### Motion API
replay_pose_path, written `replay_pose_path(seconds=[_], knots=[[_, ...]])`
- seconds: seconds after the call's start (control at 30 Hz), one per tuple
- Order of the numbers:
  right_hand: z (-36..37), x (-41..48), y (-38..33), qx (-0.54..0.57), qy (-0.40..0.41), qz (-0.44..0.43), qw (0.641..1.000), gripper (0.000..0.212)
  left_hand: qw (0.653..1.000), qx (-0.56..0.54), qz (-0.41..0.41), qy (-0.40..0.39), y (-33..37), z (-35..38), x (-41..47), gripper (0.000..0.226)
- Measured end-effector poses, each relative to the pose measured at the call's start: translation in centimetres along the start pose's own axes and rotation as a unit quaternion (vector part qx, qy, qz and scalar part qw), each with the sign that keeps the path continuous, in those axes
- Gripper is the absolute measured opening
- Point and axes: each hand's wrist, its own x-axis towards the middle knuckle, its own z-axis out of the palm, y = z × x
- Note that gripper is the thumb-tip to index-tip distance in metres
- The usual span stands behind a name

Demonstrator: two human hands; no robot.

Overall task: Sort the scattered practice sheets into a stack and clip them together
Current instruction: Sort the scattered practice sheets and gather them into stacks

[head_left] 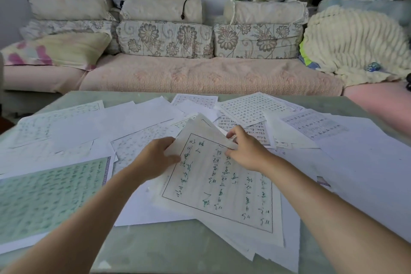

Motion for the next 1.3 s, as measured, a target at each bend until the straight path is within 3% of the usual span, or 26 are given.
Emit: replay_pose_path(seconds=[0.1,0.23,0.33,0.5,0.67,0.83,1.03,1.17,1.3], knots=[[0.4,0.5,-0.7,0.017,-0.027,0.007,0.999,0.057,1.0,-0.02,-0.022,0.007,-1.7,-0.6,0.4,0.021],[0.5,0.5,-0.1,-0.025,-0.054,0.032,0.998,0.045,0.988,0.137,-0.059,-0.043,-5.1,-1.0,1.1,0.061],[-0.1,0.2,1.0,-0.039,-0.055,0.057,0.996,0.038,0.962,0.258,-0.026,-0.079,-5.9,-1.1,1.4,0.064],[-1.5,-0.6,3.0,-0.035,-0.017,0.107,0.993,0.023,0.936,0.346,-0.02,-0.061,-4.8,-0.7,2.7,0.081],[-2.5,-1.5,4.7,0.003,0.008,0.138,0.99,0.012,0.968,0.235,-0.062,-0.067,-3.1,-0.3,2.8,0.044],[-3.1,-2.2,4.7,0.1,0.041,0.154,0.982,0.017,0.986,0.136,-0.097,0.008,-2.2,-1.0,2.5,0.014],[-1.8,-1.2,4.0,0.202,0.099,0.235,0.945,0.014,0.98,-0.043,-0.186,0.054,-2.5,-2.0,0.2,0.01],[0.6,0.1,3.0,0.257,0.108,0.284,0.917,0.036,0.967,-0.092,-0.223,0.088,-3.5,-3.2,-1.4,0.011],[3.3,0.5,0.6,0.244,0.082,0.249,0.934,0.035,0.969,-0.017,-0.247,-0.013,-4.2,-3.5,-2.8,0.017]])
